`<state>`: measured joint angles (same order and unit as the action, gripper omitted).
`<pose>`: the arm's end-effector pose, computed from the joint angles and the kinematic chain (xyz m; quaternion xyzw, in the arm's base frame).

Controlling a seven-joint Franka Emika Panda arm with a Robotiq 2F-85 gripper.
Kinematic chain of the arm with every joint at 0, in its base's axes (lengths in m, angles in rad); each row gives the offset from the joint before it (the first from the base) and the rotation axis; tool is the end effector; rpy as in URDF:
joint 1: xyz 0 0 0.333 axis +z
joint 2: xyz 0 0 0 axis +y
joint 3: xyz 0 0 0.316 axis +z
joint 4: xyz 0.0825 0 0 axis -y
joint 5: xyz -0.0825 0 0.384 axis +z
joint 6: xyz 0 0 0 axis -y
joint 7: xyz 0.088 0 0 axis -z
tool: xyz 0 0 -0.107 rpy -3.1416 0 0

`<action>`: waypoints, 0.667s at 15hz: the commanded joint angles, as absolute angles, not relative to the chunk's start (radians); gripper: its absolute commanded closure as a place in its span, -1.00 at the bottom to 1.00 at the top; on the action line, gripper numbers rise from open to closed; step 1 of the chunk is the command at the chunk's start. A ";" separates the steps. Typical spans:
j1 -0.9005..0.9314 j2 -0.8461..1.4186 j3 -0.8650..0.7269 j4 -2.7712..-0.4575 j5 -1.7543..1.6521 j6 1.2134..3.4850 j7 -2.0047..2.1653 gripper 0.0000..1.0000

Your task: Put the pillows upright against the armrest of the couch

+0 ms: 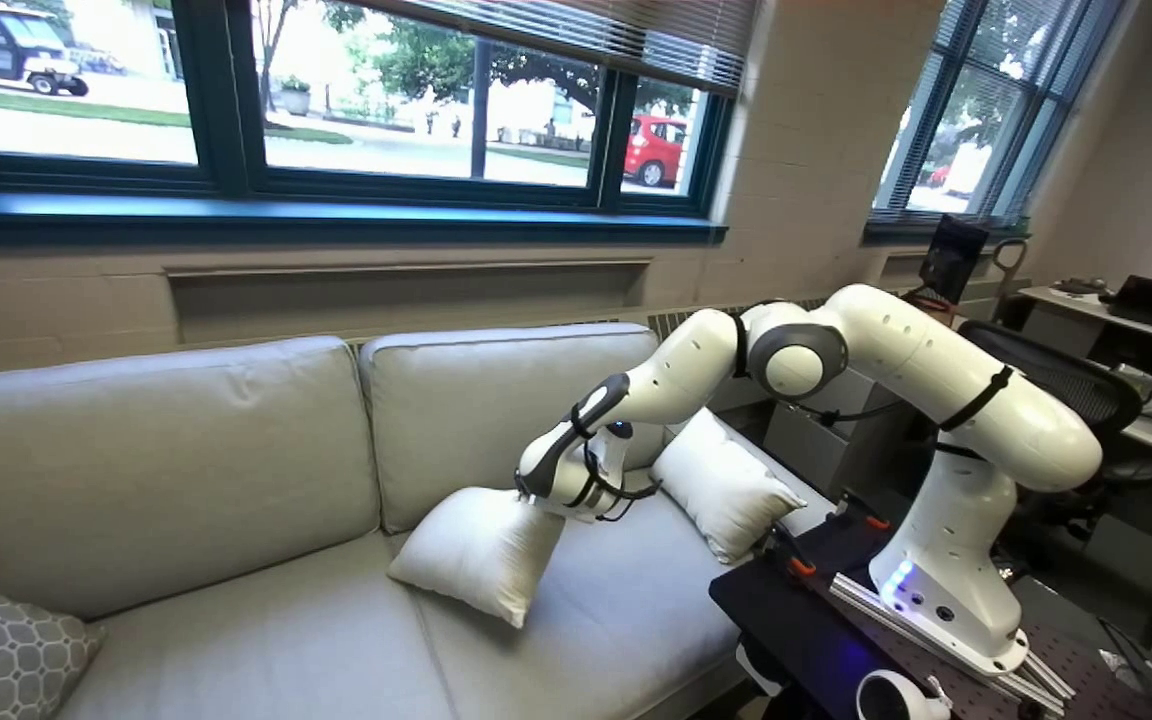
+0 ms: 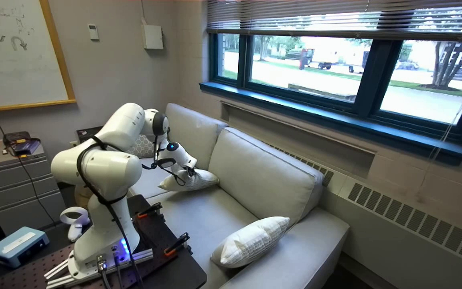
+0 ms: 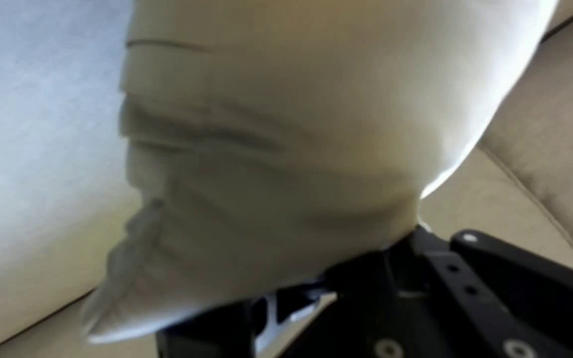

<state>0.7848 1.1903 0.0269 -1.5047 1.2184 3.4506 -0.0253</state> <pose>0.5156 0.3809 0.0101 -0.9276 0.2233 -0.2555 0.1562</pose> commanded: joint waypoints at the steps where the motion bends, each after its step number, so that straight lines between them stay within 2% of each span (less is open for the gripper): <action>1: 1.020 1.032 -0.203 -1.728 1.475 3.490 -0.014 0.94; 6: 1.424 0.985 -0.592 -1.999 1.783 3.469 -0.002 0.95; 9: 1.511 0.912 -0.604 -2.099 1.727 3.418 -0.039 0.95; 10: 1.551 0.916 -0.633 -2.101 1.694 3.359 -0.025 0.45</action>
